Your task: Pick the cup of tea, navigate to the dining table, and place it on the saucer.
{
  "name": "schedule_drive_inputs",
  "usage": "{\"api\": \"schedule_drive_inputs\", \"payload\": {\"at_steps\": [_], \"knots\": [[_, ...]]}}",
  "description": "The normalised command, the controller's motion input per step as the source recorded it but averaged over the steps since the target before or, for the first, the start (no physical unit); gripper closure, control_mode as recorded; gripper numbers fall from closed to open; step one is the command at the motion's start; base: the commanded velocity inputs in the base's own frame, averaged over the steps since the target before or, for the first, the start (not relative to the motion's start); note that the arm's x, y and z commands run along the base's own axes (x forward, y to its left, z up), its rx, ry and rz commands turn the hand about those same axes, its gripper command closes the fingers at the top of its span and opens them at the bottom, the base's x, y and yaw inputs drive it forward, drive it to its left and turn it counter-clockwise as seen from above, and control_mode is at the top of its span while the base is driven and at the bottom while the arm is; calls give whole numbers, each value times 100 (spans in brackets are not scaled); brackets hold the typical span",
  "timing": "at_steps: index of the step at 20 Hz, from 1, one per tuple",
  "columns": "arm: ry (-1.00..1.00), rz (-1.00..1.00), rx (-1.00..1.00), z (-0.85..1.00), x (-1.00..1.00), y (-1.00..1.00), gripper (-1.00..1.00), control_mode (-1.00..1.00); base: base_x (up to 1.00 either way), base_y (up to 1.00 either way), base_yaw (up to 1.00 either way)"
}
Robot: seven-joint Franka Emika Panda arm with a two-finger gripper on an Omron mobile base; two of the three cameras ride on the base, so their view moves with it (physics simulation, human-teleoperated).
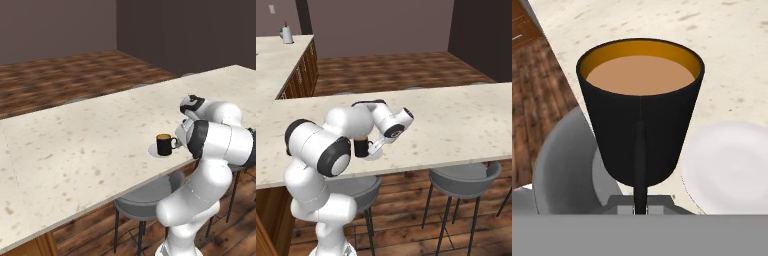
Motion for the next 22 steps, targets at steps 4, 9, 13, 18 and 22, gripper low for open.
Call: {"api": "schedule_drive_inputs", "payload": {"at_steps": [4, 9, 13, 18, 22], "knots": [[-1, 0, 0, -23, 18, 0, 100, -100, 0, 0, 0], [-1, 0, 0, -21, 24, 0, 100, -100, 0, 0, 0], [-2, 0, 0, -8, 12, -12, 100, -100, 0, 0, 0], [-2, 0, 0, 0, 29, -8, 100, -100, 0, 0, 0], [-3, 0, 0, 0, 28, -16, 100, -100, 0, 0, 0]]}}
